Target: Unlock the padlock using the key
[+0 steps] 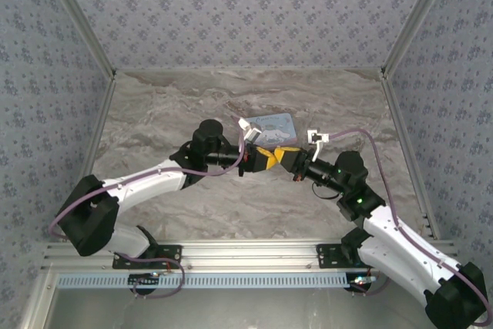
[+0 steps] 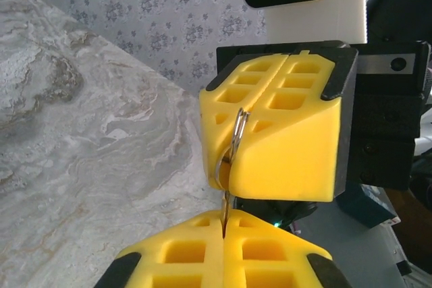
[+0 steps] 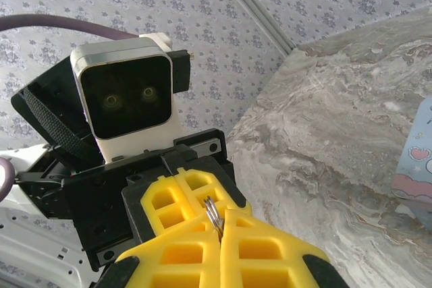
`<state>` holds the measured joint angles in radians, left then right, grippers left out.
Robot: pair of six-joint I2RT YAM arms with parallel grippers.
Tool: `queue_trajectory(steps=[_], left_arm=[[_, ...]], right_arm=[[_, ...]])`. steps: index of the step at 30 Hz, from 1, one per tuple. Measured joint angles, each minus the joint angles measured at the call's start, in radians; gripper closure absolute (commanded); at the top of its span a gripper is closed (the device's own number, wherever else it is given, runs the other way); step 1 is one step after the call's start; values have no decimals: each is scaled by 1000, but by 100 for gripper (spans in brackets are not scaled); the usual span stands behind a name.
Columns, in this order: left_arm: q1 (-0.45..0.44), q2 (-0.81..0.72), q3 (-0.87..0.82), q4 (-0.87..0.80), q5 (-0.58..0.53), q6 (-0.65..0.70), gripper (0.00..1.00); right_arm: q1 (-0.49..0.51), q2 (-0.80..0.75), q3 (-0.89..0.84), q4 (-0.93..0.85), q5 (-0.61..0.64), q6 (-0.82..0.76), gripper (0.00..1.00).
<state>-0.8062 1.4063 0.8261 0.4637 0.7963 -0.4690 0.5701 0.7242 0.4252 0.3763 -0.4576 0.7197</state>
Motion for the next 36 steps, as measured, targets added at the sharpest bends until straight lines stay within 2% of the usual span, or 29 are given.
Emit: queue_trajectory(steps=[4,9,13,17,22,24,29,33,36], left_arm=[[-1,-23,4,-66,-8,53,100],[-5,-49,80,-286,-43,210,100],[-6,-59,173,-501,-91,387,100],[-13,-68,239,-707,-178,579,100],[-54,-83,282,-888,-310,771,100],[-72,-84,305,-948,-360,838,100],[-109,-83,384,-1078,-473,966,100],[-145,-69,446,-1170,-560,1049,100],[-178,-30,497,-1249,-632,1101,100]], right_arm=[[0,-6,13,-51,-16,-28,87],[-35,-34,32,-179,-63,-98,60],[-74,-37,96,-366,-107,-216,35],[-84,-32,224,-594,-119,-420,9],[-81,-14,335,-792,-161,-733,6],[-72,-6,349,-859,-172,-879,0],[-31,12,359,-975,-183,-1195,4],[-12,30,359,-971,-167,-1327,5],[-11,27,320,-896,-176,-1367,3]])
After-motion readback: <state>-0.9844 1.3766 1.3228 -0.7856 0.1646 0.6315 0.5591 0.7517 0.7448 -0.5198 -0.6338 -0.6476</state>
